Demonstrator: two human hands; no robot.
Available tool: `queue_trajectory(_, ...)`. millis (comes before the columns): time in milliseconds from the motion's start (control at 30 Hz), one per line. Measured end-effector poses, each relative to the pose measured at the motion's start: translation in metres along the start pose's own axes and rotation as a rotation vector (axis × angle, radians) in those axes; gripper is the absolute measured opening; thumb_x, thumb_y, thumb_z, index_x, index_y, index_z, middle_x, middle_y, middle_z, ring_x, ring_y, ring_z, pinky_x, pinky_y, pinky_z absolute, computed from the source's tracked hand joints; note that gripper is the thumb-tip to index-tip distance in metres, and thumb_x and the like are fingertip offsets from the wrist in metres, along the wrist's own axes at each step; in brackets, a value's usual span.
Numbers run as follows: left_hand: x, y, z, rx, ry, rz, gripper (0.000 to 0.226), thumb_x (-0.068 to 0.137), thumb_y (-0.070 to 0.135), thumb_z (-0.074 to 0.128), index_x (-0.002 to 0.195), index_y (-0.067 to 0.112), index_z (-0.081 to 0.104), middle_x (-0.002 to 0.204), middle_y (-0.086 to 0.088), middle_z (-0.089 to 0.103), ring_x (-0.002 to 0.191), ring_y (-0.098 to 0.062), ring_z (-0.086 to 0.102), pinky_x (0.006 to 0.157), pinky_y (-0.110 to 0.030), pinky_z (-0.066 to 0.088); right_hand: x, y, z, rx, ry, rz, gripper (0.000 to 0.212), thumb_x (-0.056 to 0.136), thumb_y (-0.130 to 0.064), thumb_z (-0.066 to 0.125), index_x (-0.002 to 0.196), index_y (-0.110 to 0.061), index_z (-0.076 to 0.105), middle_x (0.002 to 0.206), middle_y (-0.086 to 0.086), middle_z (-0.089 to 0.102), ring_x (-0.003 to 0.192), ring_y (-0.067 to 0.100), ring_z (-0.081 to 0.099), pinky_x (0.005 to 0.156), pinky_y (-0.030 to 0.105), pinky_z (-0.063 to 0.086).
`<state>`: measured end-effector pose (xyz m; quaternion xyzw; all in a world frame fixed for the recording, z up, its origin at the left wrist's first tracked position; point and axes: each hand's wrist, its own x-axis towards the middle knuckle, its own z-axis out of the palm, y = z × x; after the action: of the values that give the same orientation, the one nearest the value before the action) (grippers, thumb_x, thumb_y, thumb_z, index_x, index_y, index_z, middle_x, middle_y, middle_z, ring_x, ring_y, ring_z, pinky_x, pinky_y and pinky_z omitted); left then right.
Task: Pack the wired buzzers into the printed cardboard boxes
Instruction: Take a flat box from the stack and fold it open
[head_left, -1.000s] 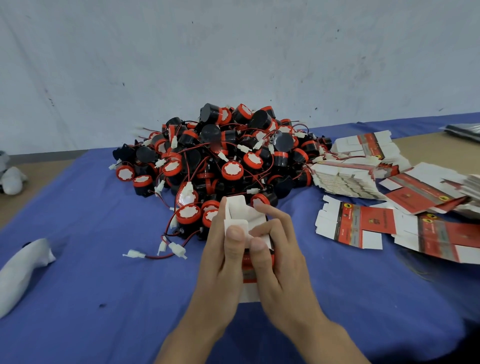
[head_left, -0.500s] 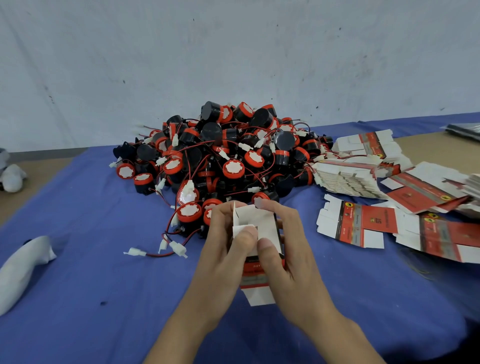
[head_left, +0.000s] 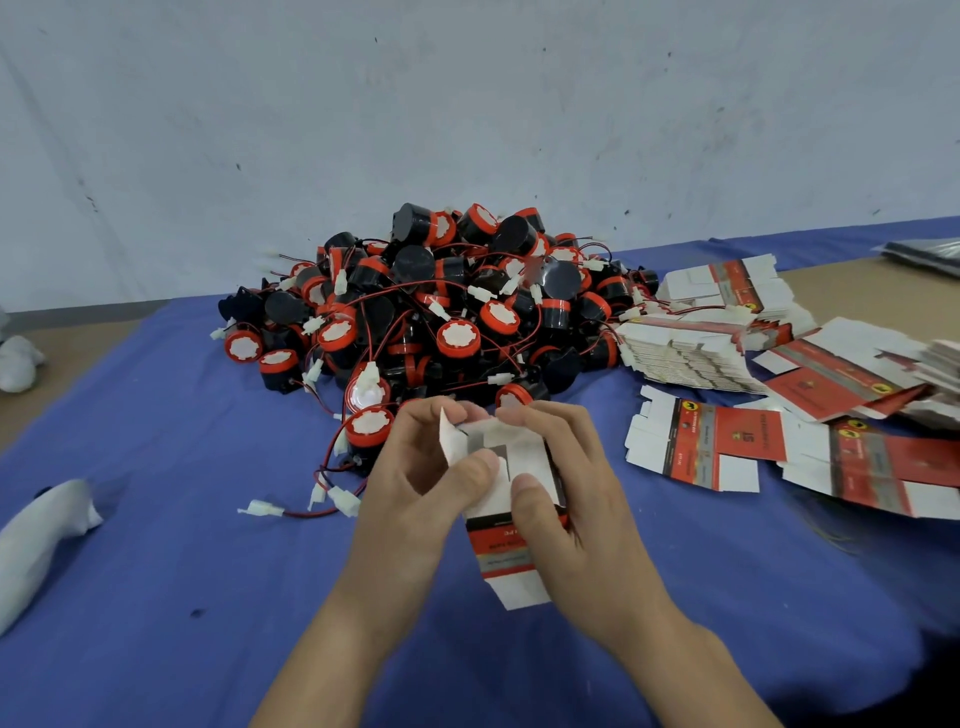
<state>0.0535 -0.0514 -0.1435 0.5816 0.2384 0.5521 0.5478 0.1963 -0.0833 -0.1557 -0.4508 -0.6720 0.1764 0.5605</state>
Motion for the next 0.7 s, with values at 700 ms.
queue_trajectory(700,-0.006,-0.012,0.012,0.020,0.044,-0.310,0.017,0.099,0.035,0.060,0.111,0.042,0.069,0.113,0.003,0.074,0.106,-0.018,0.071,0.076,-0.032,0.057,-0.002,0.009,-0.003,-0.318,-0.028,-0.062,0.035,0.085,-0.039,0.043,0.113,-0.023,0.056,0.136,-0.012,0.042,0.130,0.007,0.045,0.096,0.025,0.045)
